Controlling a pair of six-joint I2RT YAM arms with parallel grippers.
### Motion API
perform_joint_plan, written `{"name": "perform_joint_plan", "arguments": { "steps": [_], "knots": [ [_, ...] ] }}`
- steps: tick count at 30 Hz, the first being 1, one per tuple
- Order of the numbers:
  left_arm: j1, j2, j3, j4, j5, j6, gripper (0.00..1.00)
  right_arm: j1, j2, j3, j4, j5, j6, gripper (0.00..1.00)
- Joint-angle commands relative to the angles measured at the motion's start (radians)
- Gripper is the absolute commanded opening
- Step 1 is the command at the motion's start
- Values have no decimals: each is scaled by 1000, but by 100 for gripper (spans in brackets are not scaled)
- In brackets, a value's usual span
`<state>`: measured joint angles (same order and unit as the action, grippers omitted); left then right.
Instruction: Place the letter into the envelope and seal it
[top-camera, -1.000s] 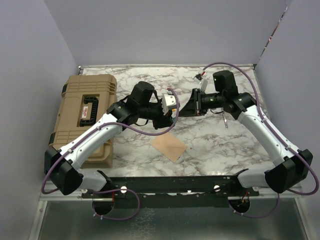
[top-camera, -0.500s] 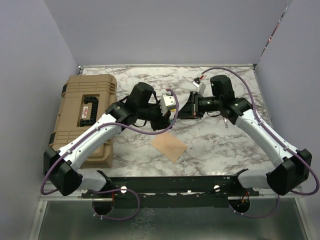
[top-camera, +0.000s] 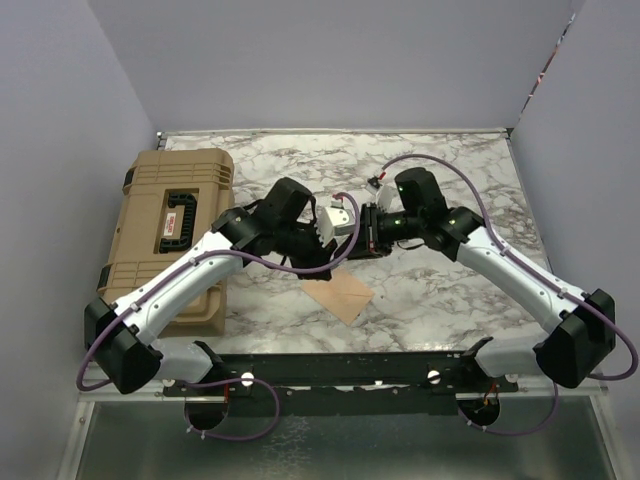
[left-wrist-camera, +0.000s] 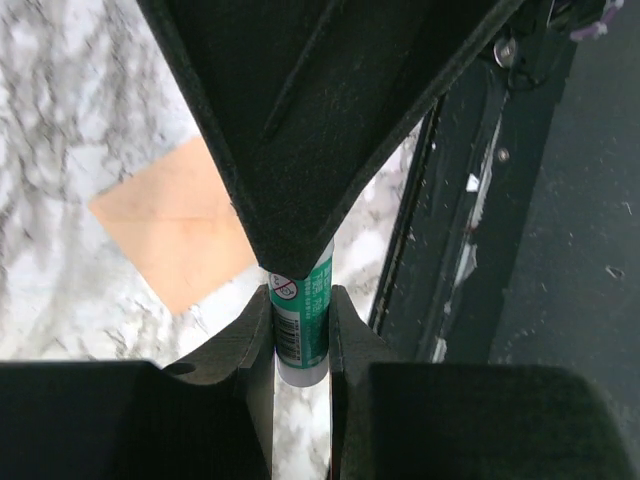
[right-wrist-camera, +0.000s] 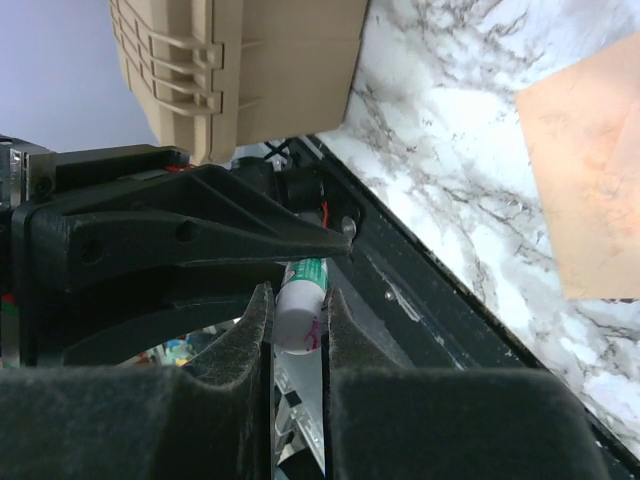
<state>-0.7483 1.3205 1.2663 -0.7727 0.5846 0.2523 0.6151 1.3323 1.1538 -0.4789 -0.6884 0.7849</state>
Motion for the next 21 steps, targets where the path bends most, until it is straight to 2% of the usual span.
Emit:
{"name": "perform_joint_plan", "arguments": {
  "steps": [1, 4, 9, 12, 16, 19, 21],
  "knots": [
    [-68, -46, 90, 852, 116, -33, 0, 135, 62, -66, 40, -86, 89, 0],
    [-66, -68, 36, 818, 62, -47, 0, 131, 37, -26, -10, -6, 80, 0],
    [-61, -169, -160, 763, -101, -108, 0, 100, -31, 43, -131, 177, 48, 17],
    [-58, -225, -260, 747, -172, -180, 0, 82, -86, 65, -185, 294, 48, 23],
    [-57, -253, -355, 750, -253, -312, 0, 75, -138, 111, -255, 470, 55, 47],
    [-56, -241, -417, 792, -335, -470, 0, 75, -196, 106, -268, 631, 91, 58],
    [-56, -218, -453, 826, -401, -579, 0, 75, -224, 91, -282, 729, 115, 61]
  ]
}}
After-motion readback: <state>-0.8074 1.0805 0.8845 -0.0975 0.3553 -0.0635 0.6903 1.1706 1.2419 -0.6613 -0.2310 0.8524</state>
